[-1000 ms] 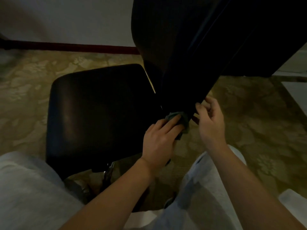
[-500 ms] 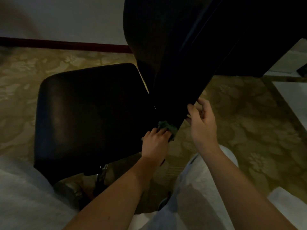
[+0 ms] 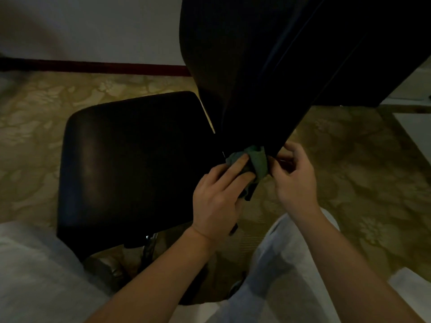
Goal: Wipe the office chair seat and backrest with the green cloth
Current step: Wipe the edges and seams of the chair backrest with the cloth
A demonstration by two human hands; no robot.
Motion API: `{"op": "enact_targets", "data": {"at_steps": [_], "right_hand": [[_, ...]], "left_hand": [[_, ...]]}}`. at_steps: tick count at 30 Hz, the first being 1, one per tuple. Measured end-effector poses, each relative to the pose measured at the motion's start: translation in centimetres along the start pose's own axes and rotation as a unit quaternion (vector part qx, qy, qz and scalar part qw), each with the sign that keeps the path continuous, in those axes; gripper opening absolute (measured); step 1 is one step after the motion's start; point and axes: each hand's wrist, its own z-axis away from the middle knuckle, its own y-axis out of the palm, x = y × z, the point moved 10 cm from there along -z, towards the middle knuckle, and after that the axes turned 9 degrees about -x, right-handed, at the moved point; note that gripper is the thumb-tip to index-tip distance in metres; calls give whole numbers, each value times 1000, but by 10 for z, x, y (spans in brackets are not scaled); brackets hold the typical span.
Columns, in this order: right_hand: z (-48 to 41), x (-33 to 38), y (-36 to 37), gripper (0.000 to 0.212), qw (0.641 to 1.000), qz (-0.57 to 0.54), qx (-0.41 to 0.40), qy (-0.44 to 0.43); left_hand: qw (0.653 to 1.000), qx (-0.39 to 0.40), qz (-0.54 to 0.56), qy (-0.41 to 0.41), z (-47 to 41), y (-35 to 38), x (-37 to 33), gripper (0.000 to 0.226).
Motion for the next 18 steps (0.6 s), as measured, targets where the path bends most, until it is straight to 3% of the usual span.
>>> {"op": "enact_targets", "data": {"at_steps": [5,8,18], "right_hand": [[2,0,-1,26,1000,-4,-13,17],[2,2,-1,25,1000,-6,-14,20],[-1,5,2,29,999,30,-29,-8]], "left_hand": [[995,92,-10,44,16,55,1,32],[994,91,-20,50,23,70,8,32],[987,157,-30,-23,48,100,22,30]]}}
